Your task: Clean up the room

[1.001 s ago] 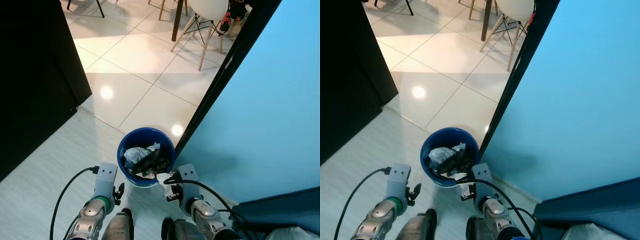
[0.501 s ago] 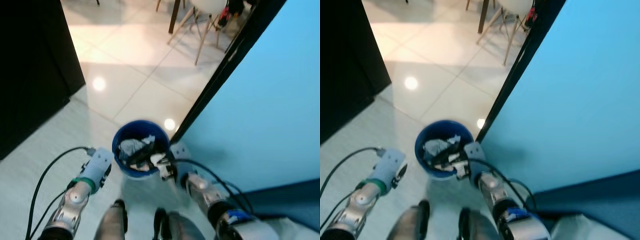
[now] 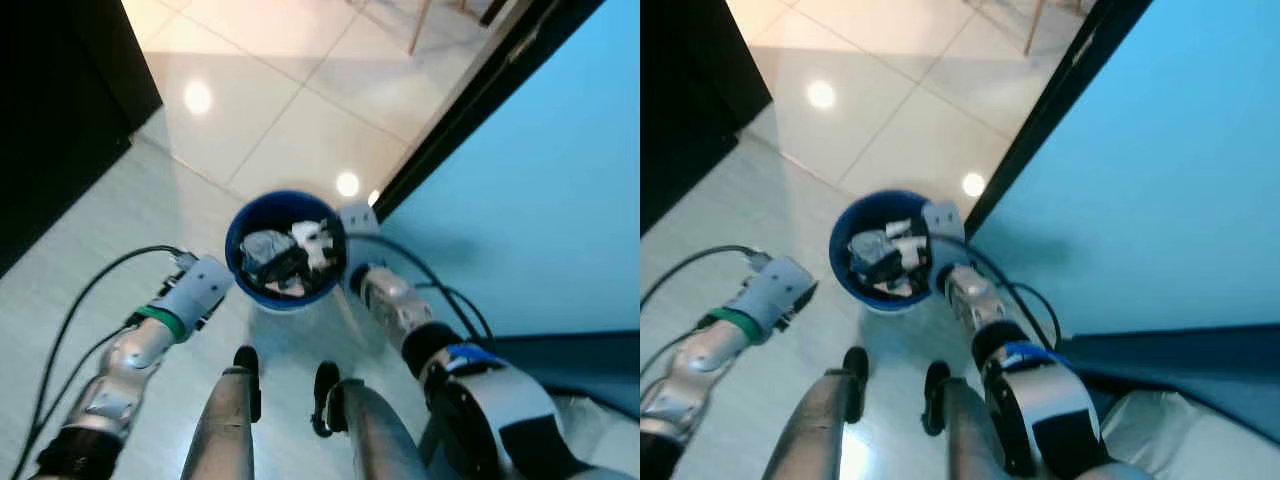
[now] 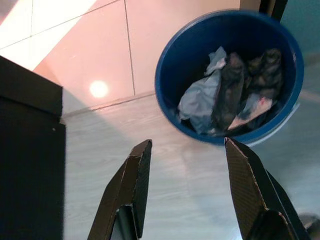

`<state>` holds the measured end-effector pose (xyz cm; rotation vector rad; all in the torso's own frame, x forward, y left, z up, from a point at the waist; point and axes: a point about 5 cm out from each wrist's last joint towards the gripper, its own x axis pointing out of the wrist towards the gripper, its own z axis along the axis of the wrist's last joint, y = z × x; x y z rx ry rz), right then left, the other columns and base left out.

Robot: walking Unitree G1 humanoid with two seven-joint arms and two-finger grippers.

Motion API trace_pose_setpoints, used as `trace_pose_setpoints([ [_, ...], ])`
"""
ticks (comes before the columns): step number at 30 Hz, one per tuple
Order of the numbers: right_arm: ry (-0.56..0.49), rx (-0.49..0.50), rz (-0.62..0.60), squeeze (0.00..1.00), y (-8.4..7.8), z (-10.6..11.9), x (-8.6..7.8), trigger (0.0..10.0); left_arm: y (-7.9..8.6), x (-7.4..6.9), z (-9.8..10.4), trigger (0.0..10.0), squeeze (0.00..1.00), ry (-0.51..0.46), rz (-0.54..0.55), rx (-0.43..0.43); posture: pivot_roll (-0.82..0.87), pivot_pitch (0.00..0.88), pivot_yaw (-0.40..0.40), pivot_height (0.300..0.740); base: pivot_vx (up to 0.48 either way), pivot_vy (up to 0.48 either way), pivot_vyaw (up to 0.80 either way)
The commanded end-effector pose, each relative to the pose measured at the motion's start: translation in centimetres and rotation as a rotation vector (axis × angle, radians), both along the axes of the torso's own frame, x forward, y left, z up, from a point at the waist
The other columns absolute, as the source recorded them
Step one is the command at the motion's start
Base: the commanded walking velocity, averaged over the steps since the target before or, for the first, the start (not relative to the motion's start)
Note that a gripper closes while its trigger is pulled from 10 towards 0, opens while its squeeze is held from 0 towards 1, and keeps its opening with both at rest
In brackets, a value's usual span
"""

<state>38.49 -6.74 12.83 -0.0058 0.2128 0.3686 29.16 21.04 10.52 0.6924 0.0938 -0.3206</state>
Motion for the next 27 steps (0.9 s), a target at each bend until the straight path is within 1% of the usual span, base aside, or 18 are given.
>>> trace_pose_setpoints([
  [1, 0.02, -0.013, -0.028, 0.0, -0.3, -0.6, -0.2, 10.0, 0.0, -1.1, -1.3, 10.0, 0.0, 0.061, -0.016, 0.007, 0.26, 0.544, -0.065, 0.74, 0.0, 0.0, 0.0],
  [2, 0.02, -0.013, -0.028, 0.0, -0.3, -0.6, -0.2, 10.0, 0.0, -1.1, -1.3, 10.0, 0.0, 0.061, -0.016, 0.007, 0.26, 0.544, -0.065, 0.74, 0.0, 0.0, 0.0],
  [4, -0.036, -0.071, -0.048, 0.0, -0.7, 0.8, 0.5, 10.0, 0.2, -1.5, -1.2, 10.0, 0.0, 0.068, -0.017, 0.012, 0.26, 0.548, -0.067, 0.74, 0.0, 0.0, 0.0],
  [5, -0.064, -0.082, -0.065, 0.0, -1.0, 1.6, 0.9, 10.0, 0.2, -1.7, -1.1, 10.0, 0.0, 0.071, -0.018, 0.011, 0.26, 0.548, -0.067, 0.74, 0.0, 0.0, 0.0],
  [6, -0.064, -0.082, -0.065, 0.0, -1.0, 1.6, 0.9, 10.0, 0.2, -1.7, -1.1, 10.0, 0.0, 0.071, -0.018, 0.011, 0.26, 0.548, -0.067, 0.74, 0.0, 0.0, 0.0],
  [8, -0.101, -0.07, -0.084, 0.0, -1.3, 2.8, 1.5, 10.0, 0.0, -2.0, -1.0, 10.0, 0.0, 0.078, -0.029, 0.002, 0.26, 0.546, -0.068, 0.74, 0.0, 0.0, 0.0],
  [11, -0.112, -0.051, -0.086, 0.0, -1.4, 3.3, 1.6, 10.0, -0.2, -2.1, -1.0, 10.0, 0.0, 0.079, -0.036, -0.001, 0.26, 0.546, -0.068, 0.74, 0.0, 0.0, 0.0],
  [13, -0.122, 0.004, -0.05, 0.0, -1.2, 4.2, 1.9, 10.0, -0.8, -2.0, -0.8, 10.0, 0.0, 0.075, -0.06, -0.023, 0.26, 0.54, -0.07, 0.74, 0.0, 0.0, 0.0],
  [16, -0.124, 0.003, -0.043, 0.0, -1.2, 4.3, 1.9, 10.0, -0.9, -1.9, -0.7, 10.0, 0.0, 0.074, -0.064, -0.023, 0.26, 0.54, -0.07, 0.74, 0.0, 0.0, 0.0],
  [19, -0.129, 0.016, -0.055, 0.0, -1.4, 4.5, 2.0, 10.0, -1.0, -1.7, -0.3, 10.0, 0.0, 0.047, -0.066, -0.03, 0.26, 0.536, -0.066, 0.74, 0.0, 0.0, 0.0],
  [20, -0.13, 0.023, -0.063, 0.0, -1.5, 4.6, 2.0, 10.0, -1.1, -1.4, 0.2, 10.0, 0.0, 0.024, -0.07, -0.047, 0.26, 0.536, -0.066, 0.74, 0.0, 0.0, 0.0],
  [26, -0.117, 0.023, -0.055, 0.0, -1.4, 4.4, 2.0, 10.0, -1.2, -1.4, 0.7, 10.0, 0.0, 0.01, -0.086, -0.072, 0.26, 0.53, -0.062, 0.74, 0.0, 0.0, 0.0],
  [27, -0.113, 0.028, -0.05, 0.0, -1.4, 4.3, 1.9, 10.0, -1.3, -1.4, 0.8, 10.0, 0.0, 0.01, -0.096, -0.087, 0.26, 0.53, -0.062, 0.74, 0.0, 0.0, 0.0],
])
